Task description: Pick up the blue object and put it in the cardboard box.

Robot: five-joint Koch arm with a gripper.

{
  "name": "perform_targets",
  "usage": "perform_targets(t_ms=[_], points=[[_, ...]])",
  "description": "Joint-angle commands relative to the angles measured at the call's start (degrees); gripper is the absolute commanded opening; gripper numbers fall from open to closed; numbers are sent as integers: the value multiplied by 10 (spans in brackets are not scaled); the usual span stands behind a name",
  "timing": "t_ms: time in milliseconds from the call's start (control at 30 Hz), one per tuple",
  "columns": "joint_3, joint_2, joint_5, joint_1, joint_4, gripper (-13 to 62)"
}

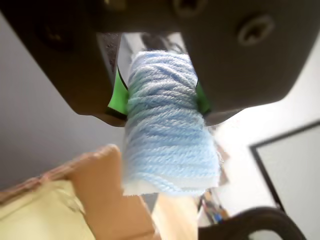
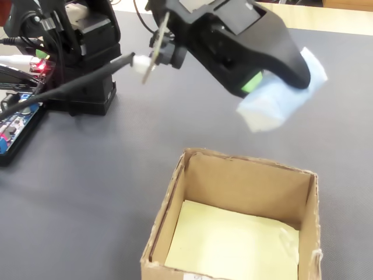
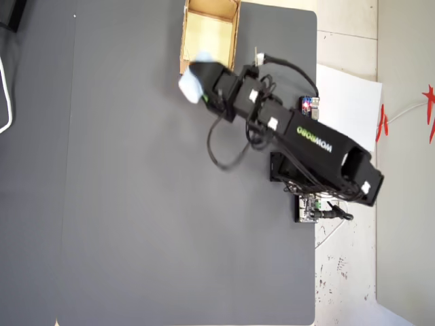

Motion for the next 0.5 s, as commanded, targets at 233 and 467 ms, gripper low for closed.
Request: perform_targets(t_ms=[233, 467], points=[[-97, -73, -1, 68, -42, 115], [-94, -102, 11, 86, -17, 304]])
